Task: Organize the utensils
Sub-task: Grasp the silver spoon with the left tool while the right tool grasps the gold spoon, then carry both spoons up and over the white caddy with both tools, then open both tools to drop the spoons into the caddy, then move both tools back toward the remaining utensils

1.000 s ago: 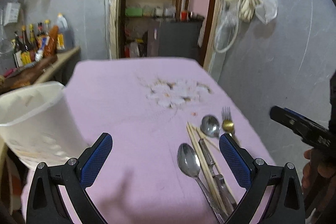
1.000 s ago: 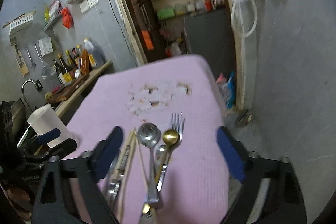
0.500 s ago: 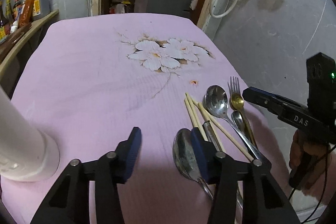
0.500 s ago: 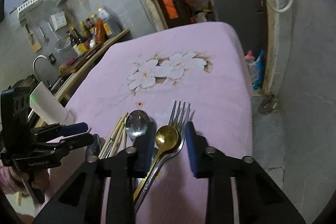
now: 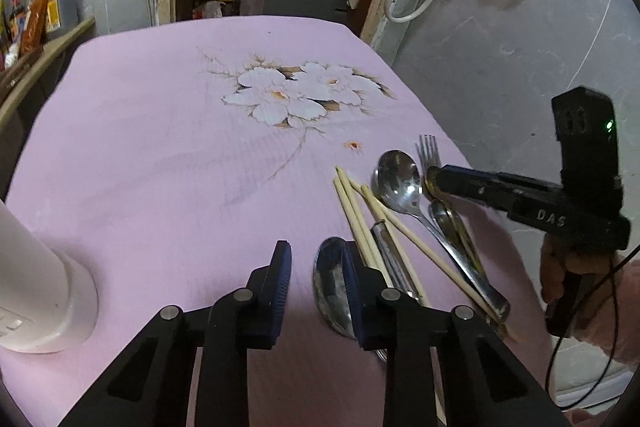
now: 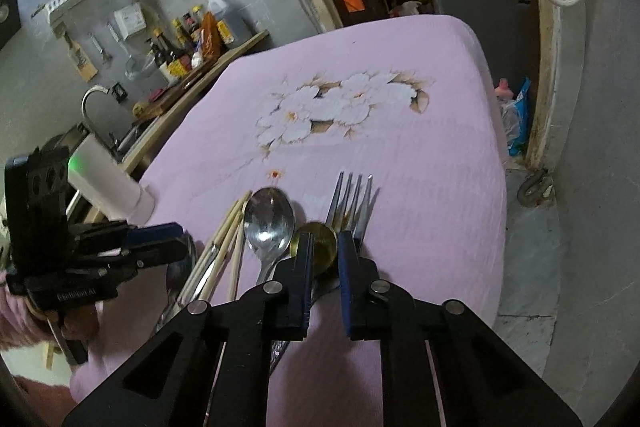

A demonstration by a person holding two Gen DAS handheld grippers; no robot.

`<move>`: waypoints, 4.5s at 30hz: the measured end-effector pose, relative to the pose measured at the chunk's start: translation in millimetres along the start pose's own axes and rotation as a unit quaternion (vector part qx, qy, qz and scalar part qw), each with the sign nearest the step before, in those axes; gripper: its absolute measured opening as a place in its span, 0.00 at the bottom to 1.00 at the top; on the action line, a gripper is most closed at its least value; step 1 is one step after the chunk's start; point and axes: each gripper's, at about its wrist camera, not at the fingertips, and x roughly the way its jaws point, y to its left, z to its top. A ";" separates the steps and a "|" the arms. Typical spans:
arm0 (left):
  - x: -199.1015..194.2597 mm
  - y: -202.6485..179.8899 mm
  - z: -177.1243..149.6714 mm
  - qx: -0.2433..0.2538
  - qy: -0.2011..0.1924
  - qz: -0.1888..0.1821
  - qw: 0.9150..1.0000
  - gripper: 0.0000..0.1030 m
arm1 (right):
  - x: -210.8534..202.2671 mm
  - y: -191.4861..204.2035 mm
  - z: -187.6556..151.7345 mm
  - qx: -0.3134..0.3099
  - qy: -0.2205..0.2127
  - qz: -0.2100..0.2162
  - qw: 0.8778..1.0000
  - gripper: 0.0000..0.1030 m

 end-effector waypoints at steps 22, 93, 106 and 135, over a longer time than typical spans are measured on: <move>-61.0 -2.1 6.6 -0.029 -0.029 0.037 0.998 0.02 | -50.0 35.2 11.2 0.001 -0.058 -0.039 0.998 0.02; -206.1 213.3 8.1 -0.069 -0.246 0.168 0.952 0.21 | 11.0 327.3 65.8 -0.058 -0.294 -0.121 0.946 0.03; -218.5 214.7 8.4 -0.106 -0.259 0.130 0.951 0.53 | -23.0 316.8 59.7 -0.025 -0.313 -0.121 0.942 0.43; -170.4 -1.6 6.7 0.042 -0.328 0.084 0.940 0.99 | -193.6 159.2 -3.8 0.037 -0.335 -0.249 0.908 0.99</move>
